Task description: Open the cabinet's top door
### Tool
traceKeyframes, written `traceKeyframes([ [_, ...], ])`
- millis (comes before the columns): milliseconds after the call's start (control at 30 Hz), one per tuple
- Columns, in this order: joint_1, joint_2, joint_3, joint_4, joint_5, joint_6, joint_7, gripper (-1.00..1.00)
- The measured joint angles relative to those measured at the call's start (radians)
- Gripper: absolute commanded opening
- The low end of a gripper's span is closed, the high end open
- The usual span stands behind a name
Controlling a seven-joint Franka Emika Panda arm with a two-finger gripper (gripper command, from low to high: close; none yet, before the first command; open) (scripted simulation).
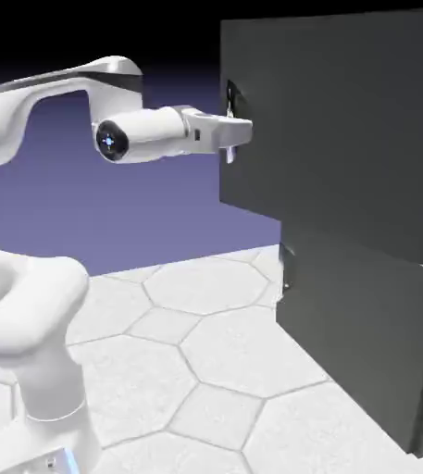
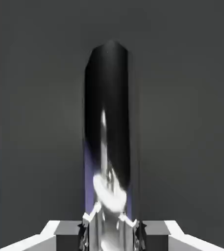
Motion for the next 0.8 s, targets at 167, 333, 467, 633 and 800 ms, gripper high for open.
traceKeyframes([
  [167, 0.088, -0.091, -0.181, -0.104, -0.176, -0.122, 0.034, -1.0],
  [333, 0.126, -0.169, -0.362, -0.17, -0.359, -0.248, 0.066, -1.0],
  [467, 0.132, -0.209, -0.507, -0.196, -0.501, -0.352, 0.082, -1.0],
  [633, 0.127, -0.226, -0.689, -0.197, -0.671, -0.485, 0.09, -1.0],
  [800, 0.128, -0.205, -0.87, -0.163, -0.833, -0.623, 0.084, -1.0],
])
